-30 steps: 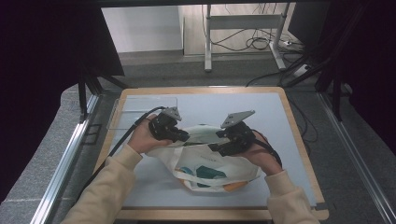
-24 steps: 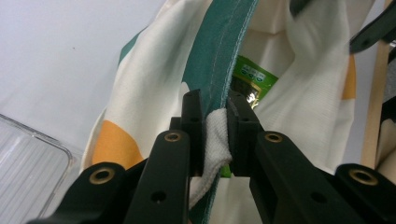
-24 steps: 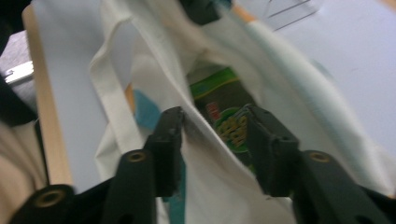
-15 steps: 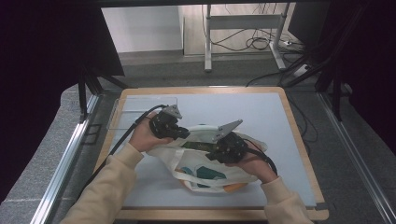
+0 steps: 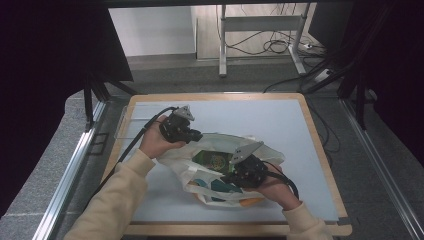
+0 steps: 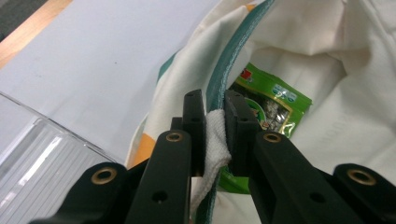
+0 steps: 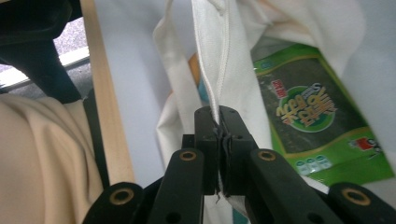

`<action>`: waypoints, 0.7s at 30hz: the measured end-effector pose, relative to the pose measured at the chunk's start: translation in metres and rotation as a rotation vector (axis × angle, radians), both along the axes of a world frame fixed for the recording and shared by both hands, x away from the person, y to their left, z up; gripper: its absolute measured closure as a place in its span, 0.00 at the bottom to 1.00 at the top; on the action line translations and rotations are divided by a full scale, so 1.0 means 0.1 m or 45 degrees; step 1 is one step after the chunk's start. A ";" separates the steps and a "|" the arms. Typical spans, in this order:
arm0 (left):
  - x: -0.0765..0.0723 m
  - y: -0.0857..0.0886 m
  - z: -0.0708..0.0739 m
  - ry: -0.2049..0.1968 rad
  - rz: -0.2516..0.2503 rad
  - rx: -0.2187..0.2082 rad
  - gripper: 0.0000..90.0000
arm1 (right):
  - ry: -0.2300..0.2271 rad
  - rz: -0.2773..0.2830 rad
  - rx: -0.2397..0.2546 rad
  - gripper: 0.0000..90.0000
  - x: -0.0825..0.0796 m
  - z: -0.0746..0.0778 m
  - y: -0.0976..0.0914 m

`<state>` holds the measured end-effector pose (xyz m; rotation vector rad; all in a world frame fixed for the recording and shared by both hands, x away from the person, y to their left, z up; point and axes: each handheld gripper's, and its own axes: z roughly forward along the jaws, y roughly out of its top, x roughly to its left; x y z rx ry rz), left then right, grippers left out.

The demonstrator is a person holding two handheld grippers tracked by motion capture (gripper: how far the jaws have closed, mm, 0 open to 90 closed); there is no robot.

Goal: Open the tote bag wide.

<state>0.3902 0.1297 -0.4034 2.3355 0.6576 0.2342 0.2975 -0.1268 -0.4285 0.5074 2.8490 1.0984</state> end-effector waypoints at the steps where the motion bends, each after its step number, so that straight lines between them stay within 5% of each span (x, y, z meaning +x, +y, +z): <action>1: 0.00 0.00 0.00 0.000 0.000 0.000 0.90 | 0.000 0.000 0.000 0.96 0.00 0.00 0.00; 21: 0.13 0.06 0.04 -0.045 0.143 -0.048 0.90 | 0.094 0.060 0.045 0.96 -0.24 -0.15 -0.05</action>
